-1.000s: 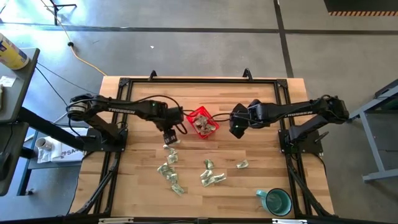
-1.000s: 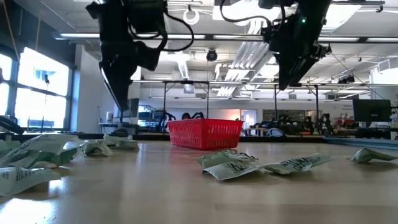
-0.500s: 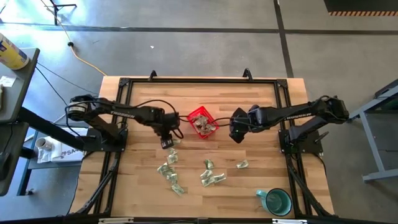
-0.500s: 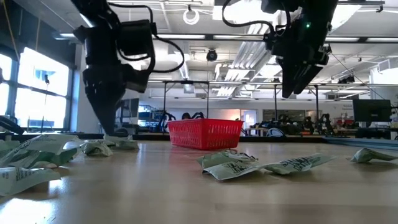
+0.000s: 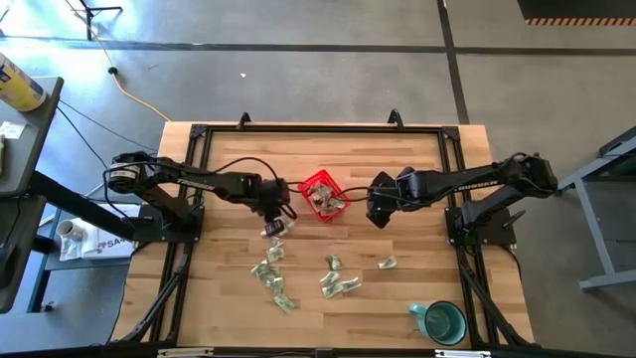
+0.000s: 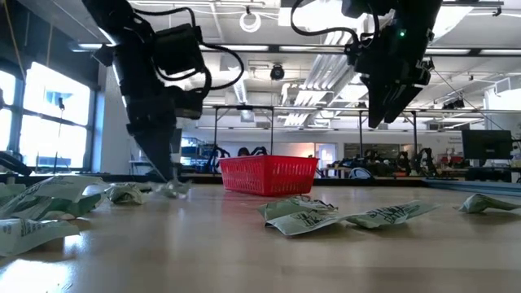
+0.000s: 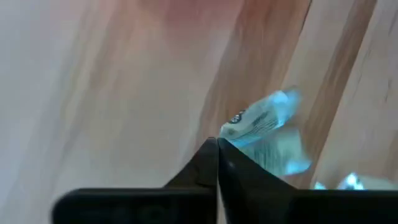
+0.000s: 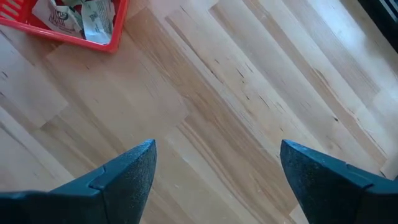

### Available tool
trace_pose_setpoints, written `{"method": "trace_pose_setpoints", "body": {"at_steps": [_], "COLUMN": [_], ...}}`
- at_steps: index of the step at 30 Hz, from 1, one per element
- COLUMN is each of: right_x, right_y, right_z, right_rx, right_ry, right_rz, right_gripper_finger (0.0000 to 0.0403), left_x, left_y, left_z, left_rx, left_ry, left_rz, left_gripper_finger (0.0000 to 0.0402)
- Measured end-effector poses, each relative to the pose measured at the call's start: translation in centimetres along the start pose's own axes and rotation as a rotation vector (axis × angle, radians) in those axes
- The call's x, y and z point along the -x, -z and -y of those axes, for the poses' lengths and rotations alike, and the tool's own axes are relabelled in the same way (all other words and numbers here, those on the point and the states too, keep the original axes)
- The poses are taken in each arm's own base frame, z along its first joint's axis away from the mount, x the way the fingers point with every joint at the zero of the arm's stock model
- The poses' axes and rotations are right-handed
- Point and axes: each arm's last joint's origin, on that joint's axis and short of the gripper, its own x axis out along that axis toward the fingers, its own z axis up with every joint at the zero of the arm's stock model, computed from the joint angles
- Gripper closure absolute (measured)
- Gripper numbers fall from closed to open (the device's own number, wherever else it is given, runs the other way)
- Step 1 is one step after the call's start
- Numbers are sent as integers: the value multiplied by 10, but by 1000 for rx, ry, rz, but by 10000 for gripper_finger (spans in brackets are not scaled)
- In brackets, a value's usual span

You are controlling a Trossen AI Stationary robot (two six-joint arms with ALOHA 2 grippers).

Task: Pick and place Stevia / Truvia into bins
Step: Put the stevia packet into the red basket

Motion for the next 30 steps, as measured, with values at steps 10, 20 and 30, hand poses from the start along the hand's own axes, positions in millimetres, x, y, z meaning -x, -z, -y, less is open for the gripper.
{"method": "trace_pose_setpoints", "body": {"at_steps": [10, 20, 30], "right_x": [0, 0, 0], "right_y": [1, 1, 4], "right_z": [2, 2, 5], "right_rx": [5, 9, -9], "right_ry": [14, 24, 42], "right_rz": [-10, -11, -46], "right_gripper_finger": [72, 72, 73], "left_x": [0, 0, -7], "left_y": [-3, -7, -8], "left_z": [3, 2, 3], "left_rx": [-25, -182, -399], "left_ry": [69, 14, 48], "left_rz": [26, 70, 68], "left_gripper_finger": [369, 259, 134]}}
